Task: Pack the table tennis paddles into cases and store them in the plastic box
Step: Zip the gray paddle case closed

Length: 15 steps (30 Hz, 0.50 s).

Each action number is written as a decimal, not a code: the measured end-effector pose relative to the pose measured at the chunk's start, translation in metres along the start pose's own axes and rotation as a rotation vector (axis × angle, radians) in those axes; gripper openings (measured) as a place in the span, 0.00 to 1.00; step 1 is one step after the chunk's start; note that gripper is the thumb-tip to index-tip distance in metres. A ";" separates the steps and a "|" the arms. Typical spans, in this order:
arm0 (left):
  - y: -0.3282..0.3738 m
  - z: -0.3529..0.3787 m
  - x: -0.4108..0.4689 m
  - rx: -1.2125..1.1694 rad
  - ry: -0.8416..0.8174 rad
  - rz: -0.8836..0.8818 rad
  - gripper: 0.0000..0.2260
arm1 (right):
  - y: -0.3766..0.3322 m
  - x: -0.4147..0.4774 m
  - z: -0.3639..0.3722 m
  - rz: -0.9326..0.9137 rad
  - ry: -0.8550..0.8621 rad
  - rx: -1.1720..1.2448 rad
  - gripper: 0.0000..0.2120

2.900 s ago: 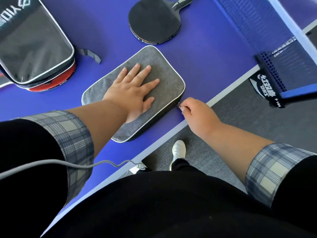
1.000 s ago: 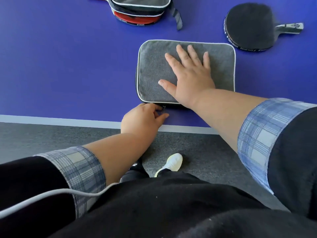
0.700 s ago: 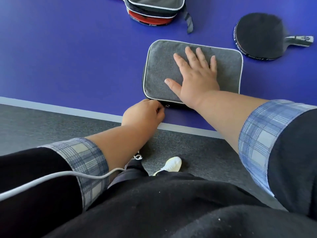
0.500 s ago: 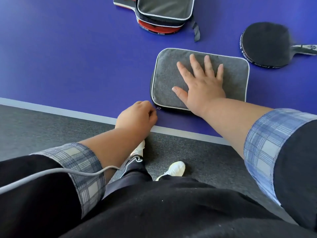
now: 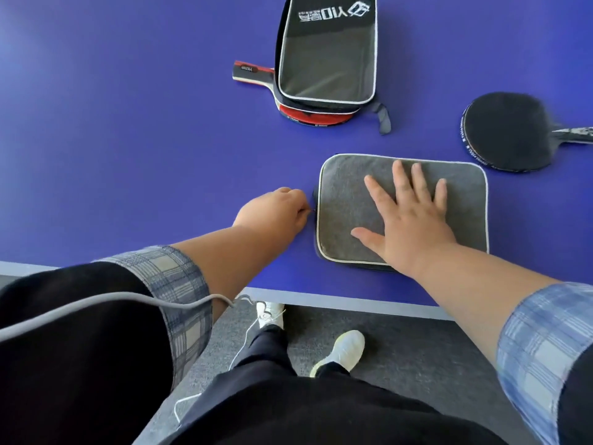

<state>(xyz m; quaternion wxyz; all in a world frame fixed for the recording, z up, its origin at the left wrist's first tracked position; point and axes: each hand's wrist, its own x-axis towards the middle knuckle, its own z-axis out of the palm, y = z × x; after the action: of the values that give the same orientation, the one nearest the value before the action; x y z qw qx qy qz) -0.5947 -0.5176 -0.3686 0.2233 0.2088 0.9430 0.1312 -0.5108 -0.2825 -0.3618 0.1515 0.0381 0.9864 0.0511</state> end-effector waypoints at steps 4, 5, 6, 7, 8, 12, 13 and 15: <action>-0.006 -0.013 0.024 0.130 -0.071 0.130 0.15 | -0.002 0.001 -0.002 0.024 -0.017 0.010 0.43; -0.010 -0.016 0.027 0.145 -0.080 0.150 0.15 | -0.003 0.001 -0.002 0.029 -0.019 0.019 0.43; -0.014 -0.018 0.028 0.142 -0.079 0.163 0.15 | -0.002 0.001 -0.003 0.032 -0.024 0.027 0.44; -0.019 -0.021 0.030 0.119 -0.069 0.165 0.14 | -0.002 0.000 -0.003 0.032 -0.029 0.036 0.44; -0.023 -0.025 0.031 0.093 -0.056 0.164 0.13 | -0.003 0.000 -0.004 0.030 -0.031 0.044 0.44; -0.025 -0.032 0.045 0.083 -0.009 0.192 0.11 | -0.003 -0.002 -0.008 0.020 -0.041 0.048 0.43; -0.022 -0.034 0.052 0.067 0.014 0.177 0.11 | -0.003 -0.002 -0.008 0.020 -0.040 0.046 0.43; -0.016 -0.038 0.067 0.031 0.040 0.152 0.11 | -0.003 -0.003 -0.008 0.015 -0.040 0.044 0.43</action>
<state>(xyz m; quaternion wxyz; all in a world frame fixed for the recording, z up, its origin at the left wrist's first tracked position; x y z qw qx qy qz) -0.6728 -0.5069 -0.3662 0.1903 0.2805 0.9307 0.1372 -0.5107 -0.2860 -0.3537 0.1697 0.0500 0.9838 0.0296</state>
